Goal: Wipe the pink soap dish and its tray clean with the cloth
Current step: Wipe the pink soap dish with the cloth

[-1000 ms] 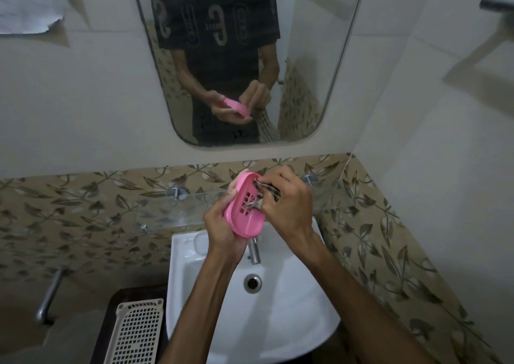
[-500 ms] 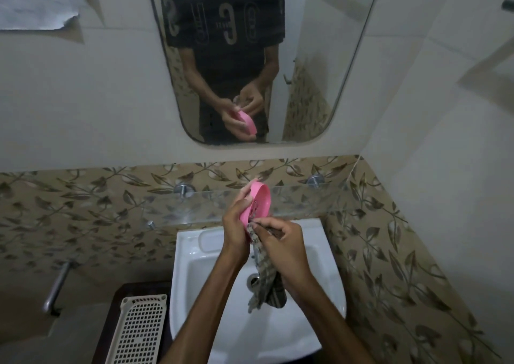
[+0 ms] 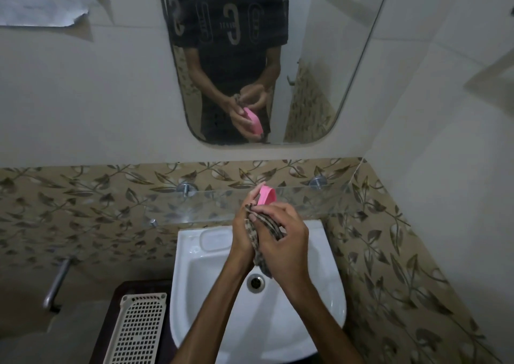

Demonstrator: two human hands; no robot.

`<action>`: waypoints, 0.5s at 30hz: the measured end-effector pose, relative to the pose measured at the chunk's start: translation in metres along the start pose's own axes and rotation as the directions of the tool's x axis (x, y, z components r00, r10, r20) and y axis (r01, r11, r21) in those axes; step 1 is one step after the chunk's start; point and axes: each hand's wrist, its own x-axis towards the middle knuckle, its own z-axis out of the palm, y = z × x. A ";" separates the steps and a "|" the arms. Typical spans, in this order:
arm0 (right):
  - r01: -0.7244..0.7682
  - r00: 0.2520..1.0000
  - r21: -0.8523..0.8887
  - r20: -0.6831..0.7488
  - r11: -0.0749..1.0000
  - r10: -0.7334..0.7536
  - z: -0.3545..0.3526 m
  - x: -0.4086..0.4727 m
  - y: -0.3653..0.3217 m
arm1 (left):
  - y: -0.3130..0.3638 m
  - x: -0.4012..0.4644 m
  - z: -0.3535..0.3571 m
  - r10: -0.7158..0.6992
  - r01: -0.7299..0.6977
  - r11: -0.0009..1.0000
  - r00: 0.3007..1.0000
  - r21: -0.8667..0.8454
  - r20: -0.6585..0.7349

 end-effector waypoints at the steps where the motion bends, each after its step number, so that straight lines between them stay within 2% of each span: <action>1: 0.006 1.000 -0.036 0.004 0.999 -0.006 0.000 0.001 0.000 | 0.001 0.000 0.000 -0.005 0.005 1.000 1.000 0.017 0.004; 3: 0.022 1.000 -0.082 -0.007 0.996 -0.023 -0.002 0.008 0.001 | 0.002 0.000 0.000 0.019 -0.020 0.997 1.000 0.076 0.014; 6: -0.026 0.999 -0.045 -0.044 0.999 0.024 -0.009 0.030 0.004 | 0.000 -0.001 0.000 0.061 -0.063 0.986 0.998 0.152 0.018; 9: -0.041 0.999 -0.068 0.009 0.997 0.042 -0.009 0.031 0.005 | -0.001 -0.001 -0.002 0.018 -0.019 0.992 1.000 0.122 0.008; 12: 0.062 0.996 -0.101 0.078 0.993 -0.054 -0.008 0.018 0.009 | 0.000 0.001 -0.008 -0.007 0.006 0.997 1.000 0.083 0.015; 15: 0.060 0.998 -0.111 -0.001 0.992 -0.061 -0.011 0.029 0.013 | 0.004 0.002 -0.006 -0.024 0.019 0.994 0.999 0.105 0.042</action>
